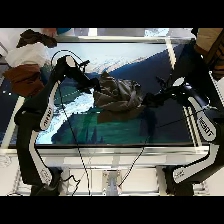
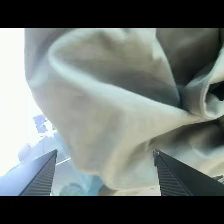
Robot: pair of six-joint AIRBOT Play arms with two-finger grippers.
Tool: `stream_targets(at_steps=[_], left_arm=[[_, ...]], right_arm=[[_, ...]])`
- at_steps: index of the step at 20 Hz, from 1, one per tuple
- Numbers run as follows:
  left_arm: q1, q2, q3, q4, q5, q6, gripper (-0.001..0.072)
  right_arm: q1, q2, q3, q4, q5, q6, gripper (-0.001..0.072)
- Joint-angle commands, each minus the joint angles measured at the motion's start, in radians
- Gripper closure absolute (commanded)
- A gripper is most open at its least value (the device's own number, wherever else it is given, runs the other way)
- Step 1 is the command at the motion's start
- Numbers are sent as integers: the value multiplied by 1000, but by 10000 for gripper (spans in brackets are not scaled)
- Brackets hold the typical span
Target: Fold the shirts.
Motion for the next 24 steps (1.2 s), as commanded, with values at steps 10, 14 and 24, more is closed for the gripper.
stream_targets(at_steps=[10,14,24], left_arm=[[7,0,-5,11,-11,20,9],[8,-17,-6,63,-43,19,9],[10,-133,-6,-180,12,55,8]], right_arm=[[0,-35,-5,177,-25,-72,684],[-14,3,-3,127,-28,-66,685],[-195,282,-3,-19,-32,-19,687]])
